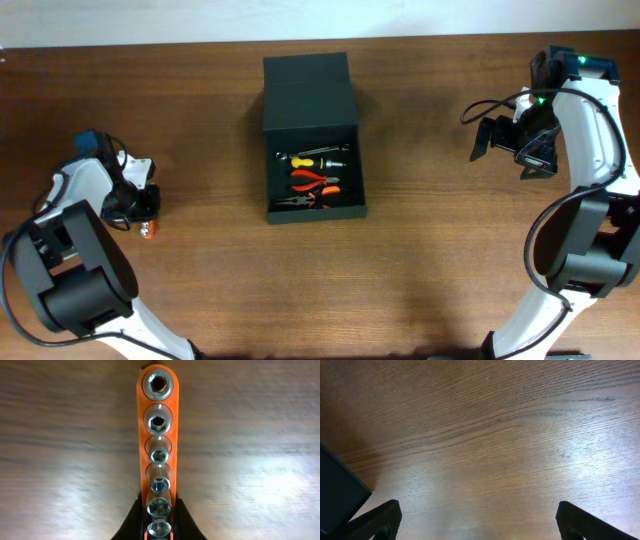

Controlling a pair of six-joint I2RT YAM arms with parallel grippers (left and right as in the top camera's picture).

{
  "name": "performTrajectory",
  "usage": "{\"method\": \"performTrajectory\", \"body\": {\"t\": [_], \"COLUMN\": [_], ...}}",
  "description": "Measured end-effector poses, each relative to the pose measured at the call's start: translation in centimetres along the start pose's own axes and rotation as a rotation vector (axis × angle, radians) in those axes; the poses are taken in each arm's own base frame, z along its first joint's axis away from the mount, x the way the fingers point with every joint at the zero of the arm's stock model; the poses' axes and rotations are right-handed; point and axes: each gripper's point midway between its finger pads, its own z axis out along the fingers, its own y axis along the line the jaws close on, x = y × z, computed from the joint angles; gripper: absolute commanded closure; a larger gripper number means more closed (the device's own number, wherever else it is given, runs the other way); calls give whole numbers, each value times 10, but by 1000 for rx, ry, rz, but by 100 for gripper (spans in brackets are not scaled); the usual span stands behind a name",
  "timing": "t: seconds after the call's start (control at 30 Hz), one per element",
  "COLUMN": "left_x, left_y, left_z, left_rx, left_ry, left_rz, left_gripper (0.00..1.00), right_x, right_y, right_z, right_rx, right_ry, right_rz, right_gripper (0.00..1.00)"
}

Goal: Pack container
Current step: 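Lower the left gripper and grasp the orange socket rail, then lift the socket rail and carry it over the box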

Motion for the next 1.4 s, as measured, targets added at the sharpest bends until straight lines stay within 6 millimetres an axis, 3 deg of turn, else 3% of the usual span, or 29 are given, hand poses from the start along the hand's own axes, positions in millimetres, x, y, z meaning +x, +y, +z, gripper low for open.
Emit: {"method": "performTrajectory", "body": {"t": [0.13,0.2,0.37,0.47,0.57,0.7,0.9,1.03,1.23,1.4], "left_x": [-2,-12,-54,-79,-103,-124,-117,-109,-98,-96], "left_y": [-13,-17,-27,-43,-72,-136,-244,-299,-332,-334], "left_z": [-15,-31,-87,-125,-161,-195,-202,-205,-199,-161], "left_rx": [22,22,-7,-29,-52,-79,-90,-102,-104,-68], "left_ry": [44,34,-57,-133,-219,-316,-366,-416,-415,-307], "left_rz": [29,48,106,173,303,598,1089,1328,1494,1516], "left_gripper": [98,98,98,98,98,98,98,98,98,98], "right_x": [1,0,1,1,1,1,1,1,1,1], "right_y": [0,0,0,0,0,0,0,0,0,0], "right_z": [0,0,0,0,0,0,0,0,0,0], "right_rx": [0,0,0,0,0,1,1,1,1,1], "right_ry": [2,2,2,3,3,3,3,3,4,4], "right_rz": [0,0,0,0,0,0,0,0,0,0], "right_gripper": [1,1,1,1,1,1,1,1,1,1]}}
